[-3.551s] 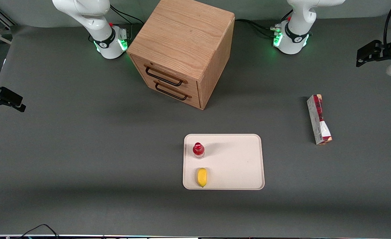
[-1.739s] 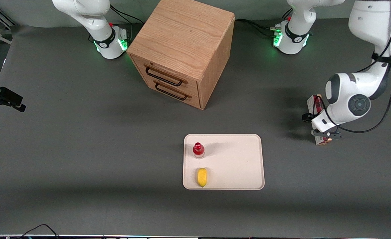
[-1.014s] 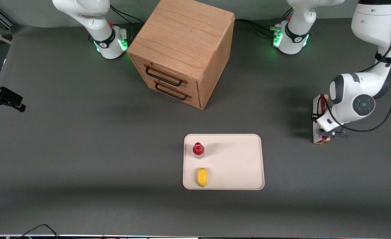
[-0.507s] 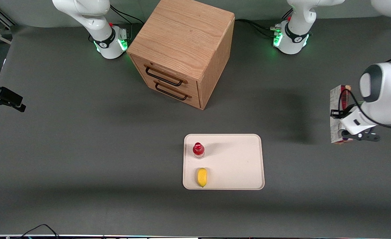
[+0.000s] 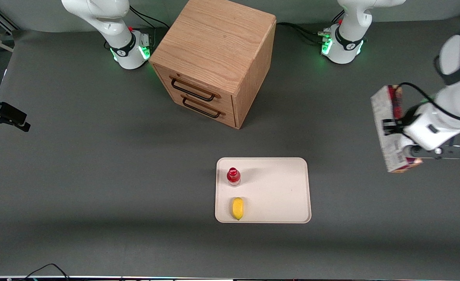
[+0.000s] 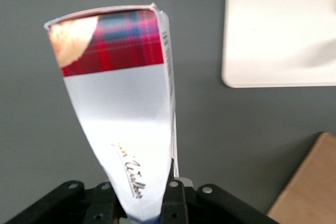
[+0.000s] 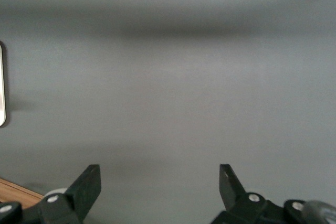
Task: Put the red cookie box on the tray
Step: 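Lift the cookie box and carry it over the cream tray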
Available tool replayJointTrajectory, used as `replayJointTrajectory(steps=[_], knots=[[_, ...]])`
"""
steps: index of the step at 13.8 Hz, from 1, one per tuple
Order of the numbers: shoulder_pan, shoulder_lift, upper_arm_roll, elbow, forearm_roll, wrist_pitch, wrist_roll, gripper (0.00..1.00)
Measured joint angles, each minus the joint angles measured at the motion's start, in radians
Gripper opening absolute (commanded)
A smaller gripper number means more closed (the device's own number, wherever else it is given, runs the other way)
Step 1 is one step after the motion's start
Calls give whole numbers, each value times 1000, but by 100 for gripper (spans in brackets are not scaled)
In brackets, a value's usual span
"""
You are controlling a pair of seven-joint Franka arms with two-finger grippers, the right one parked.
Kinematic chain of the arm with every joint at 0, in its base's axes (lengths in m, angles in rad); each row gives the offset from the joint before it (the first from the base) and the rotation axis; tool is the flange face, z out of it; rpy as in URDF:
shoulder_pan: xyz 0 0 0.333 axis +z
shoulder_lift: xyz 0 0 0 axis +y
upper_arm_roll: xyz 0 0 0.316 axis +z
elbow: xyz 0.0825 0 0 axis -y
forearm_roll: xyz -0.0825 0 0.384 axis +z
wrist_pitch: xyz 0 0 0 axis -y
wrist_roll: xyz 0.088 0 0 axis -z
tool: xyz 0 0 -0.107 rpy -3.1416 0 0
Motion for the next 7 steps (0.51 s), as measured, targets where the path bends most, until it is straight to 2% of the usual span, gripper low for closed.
replayJointTrajectory(steps=[2,4,7], knots=[[-6,52,-109,1,4,58,-127,0],[-12,136,-179,1,39,167,-214,0],[-15,300,-215,0,107,365,-242,0]])
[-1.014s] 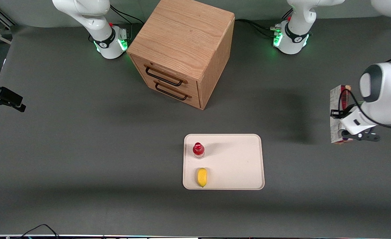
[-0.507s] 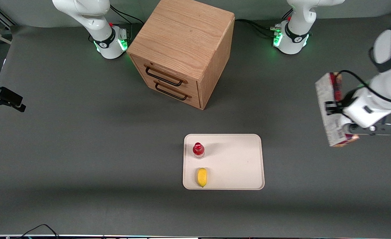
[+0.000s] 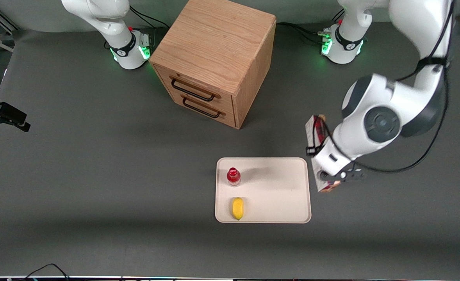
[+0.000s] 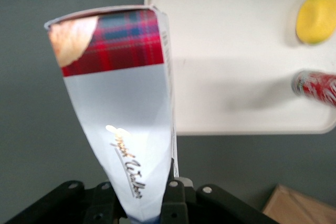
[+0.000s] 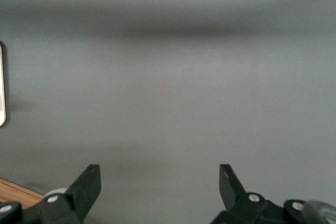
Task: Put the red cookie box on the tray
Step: 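Lift the cookie box and carry it over the cream tray, then lower the box onto the tray and open the left gripper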
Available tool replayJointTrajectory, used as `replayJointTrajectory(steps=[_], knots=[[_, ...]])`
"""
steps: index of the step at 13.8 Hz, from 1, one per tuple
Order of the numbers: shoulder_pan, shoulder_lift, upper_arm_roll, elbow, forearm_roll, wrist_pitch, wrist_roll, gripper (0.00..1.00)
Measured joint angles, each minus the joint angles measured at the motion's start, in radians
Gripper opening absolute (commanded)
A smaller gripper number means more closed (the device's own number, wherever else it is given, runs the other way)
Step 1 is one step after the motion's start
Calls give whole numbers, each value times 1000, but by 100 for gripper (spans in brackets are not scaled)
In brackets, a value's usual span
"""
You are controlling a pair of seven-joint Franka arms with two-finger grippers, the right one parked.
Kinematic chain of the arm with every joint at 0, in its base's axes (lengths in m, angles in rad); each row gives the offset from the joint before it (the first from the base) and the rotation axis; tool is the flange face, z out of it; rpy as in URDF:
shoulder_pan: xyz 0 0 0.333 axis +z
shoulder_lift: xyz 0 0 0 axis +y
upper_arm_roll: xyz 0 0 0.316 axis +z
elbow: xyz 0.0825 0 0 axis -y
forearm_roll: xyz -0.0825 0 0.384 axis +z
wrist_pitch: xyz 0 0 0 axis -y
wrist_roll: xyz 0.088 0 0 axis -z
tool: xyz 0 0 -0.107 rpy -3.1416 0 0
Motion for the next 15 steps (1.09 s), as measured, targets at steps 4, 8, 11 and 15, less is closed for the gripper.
replayJointTrajectory(steps=[4,8,11,15], knots=[[-4,235,-17,3,105,279,0,0],[-6,313,-23,21,177,352,0,100],[-3,298,-23,51,183,312,0,100],[16,177,-21,110,171,38,0,100]])
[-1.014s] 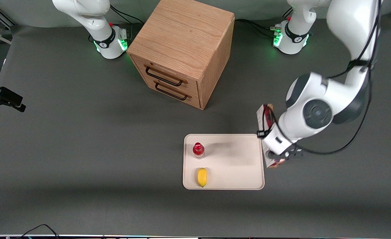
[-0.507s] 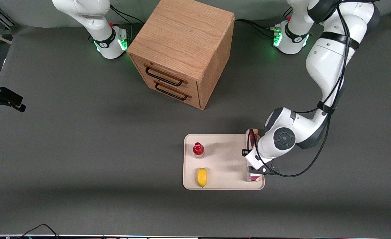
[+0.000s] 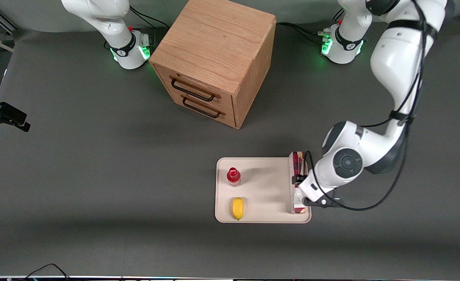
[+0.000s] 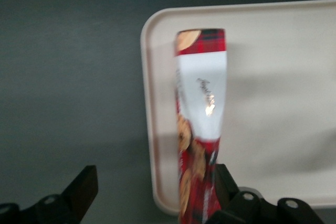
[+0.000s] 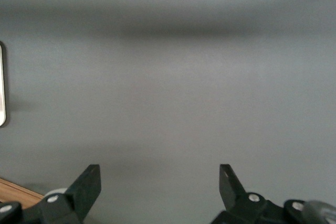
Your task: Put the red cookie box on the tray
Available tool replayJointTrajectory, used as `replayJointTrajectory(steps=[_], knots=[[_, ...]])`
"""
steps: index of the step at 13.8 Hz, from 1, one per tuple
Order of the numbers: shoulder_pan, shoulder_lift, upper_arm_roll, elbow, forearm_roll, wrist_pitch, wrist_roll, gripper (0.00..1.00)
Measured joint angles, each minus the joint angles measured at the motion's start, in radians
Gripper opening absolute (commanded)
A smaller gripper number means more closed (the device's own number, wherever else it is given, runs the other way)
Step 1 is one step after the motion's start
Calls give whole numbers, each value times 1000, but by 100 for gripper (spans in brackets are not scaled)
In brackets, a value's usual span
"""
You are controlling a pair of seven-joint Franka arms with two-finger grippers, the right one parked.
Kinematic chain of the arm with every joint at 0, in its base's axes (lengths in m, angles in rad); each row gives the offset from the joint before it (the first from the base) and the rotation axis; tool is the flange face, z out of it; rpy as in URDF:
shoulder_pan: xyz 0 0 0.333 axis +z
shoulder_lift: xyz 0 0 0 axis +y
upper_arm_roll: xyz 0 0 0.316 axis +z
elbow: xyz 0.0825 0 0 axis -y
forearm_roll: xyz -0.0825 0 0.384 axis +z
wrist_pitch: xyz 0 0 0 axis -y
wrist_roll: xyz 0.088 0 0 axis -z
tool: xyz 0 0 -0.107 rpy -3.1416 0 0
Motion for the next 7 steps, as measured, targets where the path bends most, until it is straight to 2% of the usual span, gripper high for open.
replayJointTrajectory(steps=[3,5,7], knots=[[9,-149,58,14,-81,-212,81,100],[10,-253,154,15,-155,-343,224,100],[15,-351,242,14,-182,-478,360,100]])
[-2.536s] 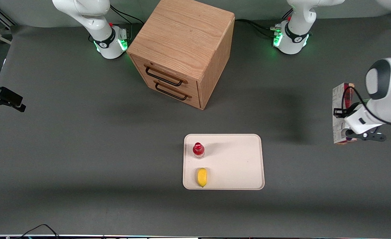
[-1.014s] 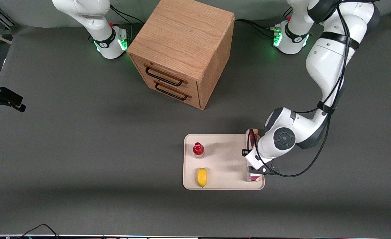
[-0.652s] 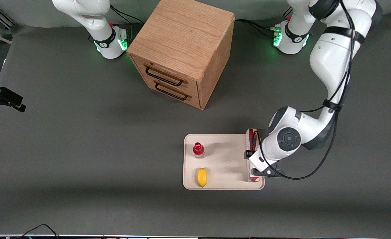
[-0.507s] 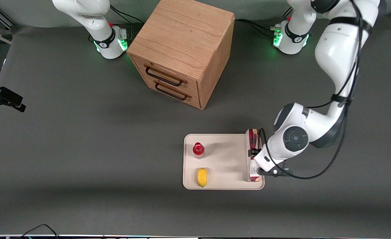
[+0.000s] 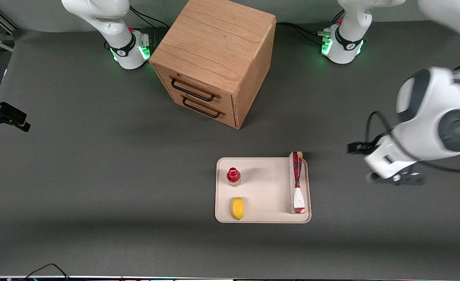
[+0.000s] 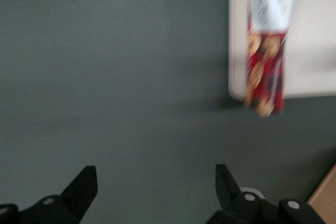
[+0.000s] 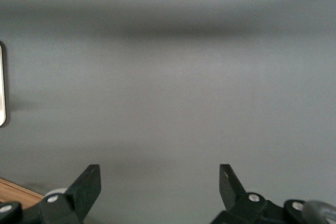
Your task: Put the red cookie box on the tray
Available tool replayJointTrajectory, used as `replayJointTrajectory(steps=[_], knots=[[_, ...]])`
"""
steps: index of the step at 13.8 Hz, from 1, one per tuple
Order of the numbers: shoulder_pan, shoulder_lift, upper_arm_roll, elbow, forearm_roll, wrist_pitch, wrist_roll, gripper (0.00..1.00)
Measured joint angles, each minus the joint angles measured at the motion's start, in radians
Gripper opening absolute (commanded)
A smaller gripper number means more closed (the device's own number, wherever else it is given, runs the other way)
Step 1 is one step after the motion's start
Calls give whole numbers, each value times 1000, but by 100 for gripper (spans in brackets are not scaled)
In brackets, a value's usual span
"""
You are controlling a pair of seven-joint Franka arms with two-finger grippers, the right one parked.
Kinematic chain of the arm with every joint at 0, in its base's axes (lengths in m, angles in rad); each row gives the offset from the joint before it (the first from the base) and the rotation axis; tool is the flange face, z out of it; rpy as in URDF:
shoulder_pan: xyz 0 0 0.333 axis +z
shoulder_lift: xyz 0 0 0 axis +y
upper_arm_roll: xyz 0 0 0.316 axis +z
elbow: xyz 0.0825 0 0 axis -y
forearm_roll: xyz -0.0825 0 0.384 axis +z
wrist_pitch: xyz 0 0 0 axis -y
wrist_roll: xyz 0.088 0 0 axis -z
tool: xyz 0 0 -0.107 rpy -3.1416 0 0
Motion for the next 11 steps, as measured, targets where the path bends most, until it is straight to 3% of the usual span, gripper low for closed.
replayJointTrajectory(steps=[4,8,11], knots=[[3,-209,113,-62,-12,-160,157,100],[0,-444,125,-283,-18,-146,176,100],[-2,-523,125,-368,-21,-139,179,100]])
